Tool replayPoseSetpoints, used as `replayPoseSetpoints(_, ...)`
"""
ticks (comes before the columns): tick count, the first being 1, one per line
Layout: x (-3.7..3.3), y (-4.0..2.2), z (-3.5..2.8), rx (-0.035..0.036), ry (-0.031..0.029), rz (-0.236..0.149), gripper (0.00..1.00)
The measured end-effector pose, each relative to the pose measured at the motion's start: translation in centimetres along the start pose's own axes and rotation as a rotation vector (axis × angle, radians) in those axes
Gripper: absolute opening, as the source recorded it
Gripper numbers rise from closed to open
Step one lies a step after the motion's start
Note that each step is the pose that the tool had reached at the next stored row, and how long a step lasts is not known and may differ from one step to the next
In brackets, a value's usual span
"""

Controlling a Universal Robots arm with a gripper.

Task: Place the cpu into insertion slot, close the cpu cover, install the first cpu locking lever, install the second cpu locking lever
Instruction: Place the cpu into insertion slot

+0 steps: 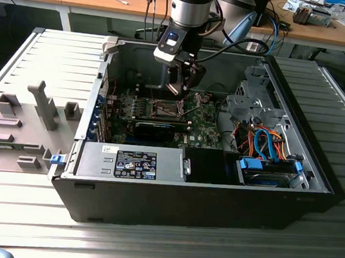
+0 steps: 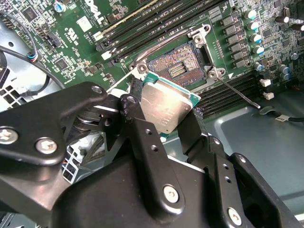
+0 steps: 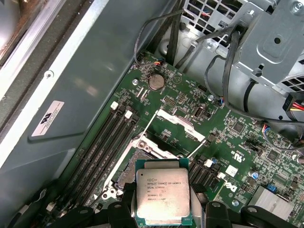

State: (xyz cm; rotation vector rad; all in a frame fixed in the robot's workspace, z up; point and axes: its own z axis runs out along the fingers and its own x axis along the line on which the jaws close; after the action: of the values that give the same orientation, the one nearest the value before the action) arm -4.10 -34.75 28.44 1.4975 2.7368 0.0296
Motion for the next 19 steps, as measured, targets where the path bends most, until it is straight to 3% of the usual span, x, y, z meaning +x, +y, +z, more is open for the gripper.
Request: replayPoseSetpoints(19, 0.0, 0.0, 0.12, 0.0001, -0.0003, 0.011, 0.55)
